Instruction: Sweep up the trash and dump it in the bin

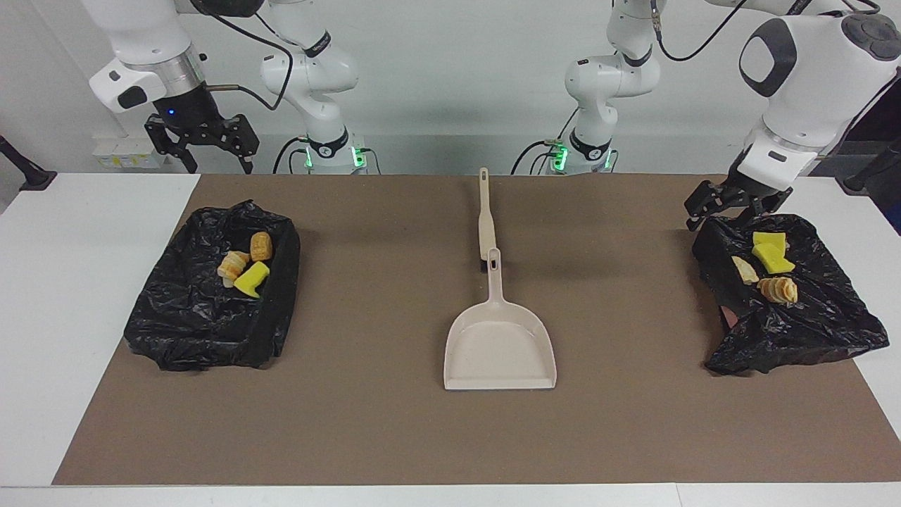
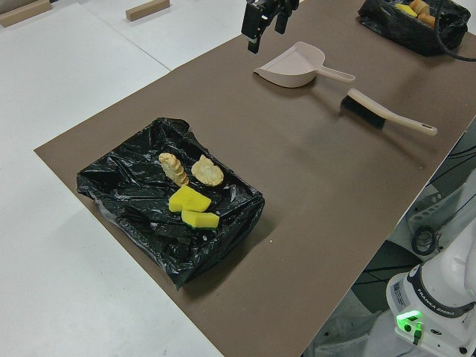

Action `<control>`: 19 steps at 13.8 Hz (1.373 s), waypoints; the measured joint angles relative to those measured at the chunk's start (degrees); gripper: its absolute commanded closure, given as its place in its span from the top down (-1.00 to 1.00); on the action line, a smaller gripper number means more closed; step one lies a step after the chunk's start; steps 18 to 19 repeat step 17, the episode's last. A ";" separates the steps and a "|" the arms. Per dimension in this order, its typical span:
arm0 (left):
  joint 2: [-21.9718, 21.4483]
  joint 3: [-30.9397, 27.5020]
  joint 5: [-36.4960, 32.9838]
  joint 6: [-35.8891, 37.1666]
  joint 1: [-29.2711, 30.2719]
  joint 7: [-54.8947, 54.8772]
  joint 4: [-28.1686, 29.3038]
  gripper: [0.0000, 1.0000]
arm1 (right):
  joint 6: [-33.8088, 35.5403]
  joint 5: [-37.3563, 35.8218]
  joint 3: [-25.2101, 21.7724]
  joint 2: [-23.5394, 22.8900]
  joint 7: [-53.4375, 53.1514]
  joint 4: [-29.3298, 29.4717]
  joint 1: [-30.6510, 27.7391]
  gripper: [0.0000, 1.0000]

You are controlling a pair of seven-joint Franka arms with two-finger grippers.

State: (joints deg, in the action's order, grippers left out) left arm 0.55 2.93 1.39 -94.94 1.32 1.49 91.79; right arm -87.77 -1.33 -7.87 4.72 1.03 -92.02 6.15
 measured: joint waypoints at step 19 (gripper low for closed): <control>-1.47 -6.51 -0.03 7.63 -7.07 -5.86 0.00 1.00 | 0.00 0.00 -0.07 0.02 0.00 -0.10 0.00 1.00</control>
